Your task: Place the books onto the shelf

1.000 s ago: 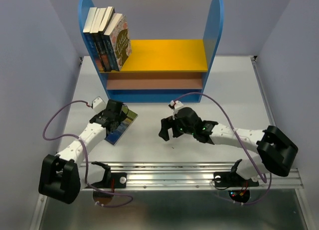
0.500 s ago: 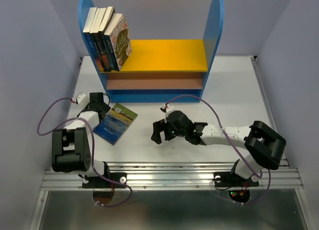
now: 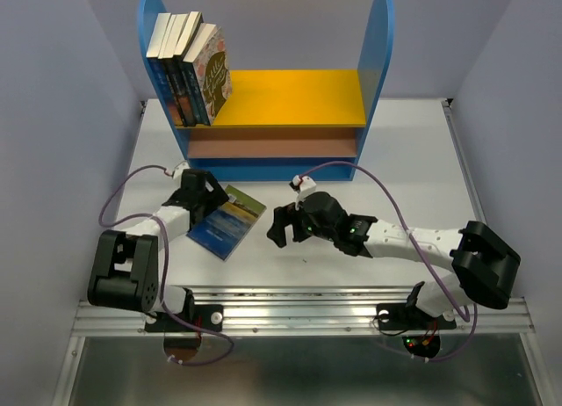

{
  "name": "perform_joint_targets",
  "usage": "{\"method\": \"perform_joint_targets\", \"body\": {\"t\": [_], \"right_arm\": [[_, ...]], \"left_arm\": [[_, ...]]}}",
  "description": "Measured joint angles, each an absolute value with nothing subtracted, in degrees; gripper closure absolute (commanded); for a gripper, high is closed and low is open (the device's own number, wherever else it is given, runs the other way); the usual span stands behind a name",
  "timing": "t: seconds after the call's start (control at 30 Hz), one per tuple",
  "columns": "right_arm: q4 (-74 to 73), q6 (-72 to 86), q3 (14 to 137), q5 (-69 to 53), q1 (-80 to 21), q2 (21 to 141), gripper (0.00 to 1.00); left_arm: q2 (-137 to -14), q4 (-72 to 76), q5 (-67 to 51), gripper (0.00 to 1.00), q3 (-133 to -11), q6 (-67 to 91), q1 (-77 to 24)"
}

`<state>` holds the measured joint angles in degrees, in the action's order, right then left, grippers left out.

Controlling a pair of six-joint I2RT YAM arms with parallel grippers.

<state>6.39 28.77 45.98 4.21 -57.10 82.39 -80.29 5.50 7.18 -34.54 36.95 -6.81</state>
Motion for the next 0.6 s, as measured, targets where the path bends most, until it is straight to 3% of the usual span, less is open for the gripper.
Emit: {"method": "perform_joint_targets", "body": {"t": [0.37,0.6], "right_arm": [[5.0,28.3,45.8,7.6,-57.1,81.0,0.0],[0.3,31.1,40.4,14.3,-57.1,69.6,0.0]], "left_arm": [[-78.5,6.7,3.5,0.05,-32.6,38.3,-31.9],[-84.3,9.0,1.1,0.06,-37.1,38.4,-45.4]]}}
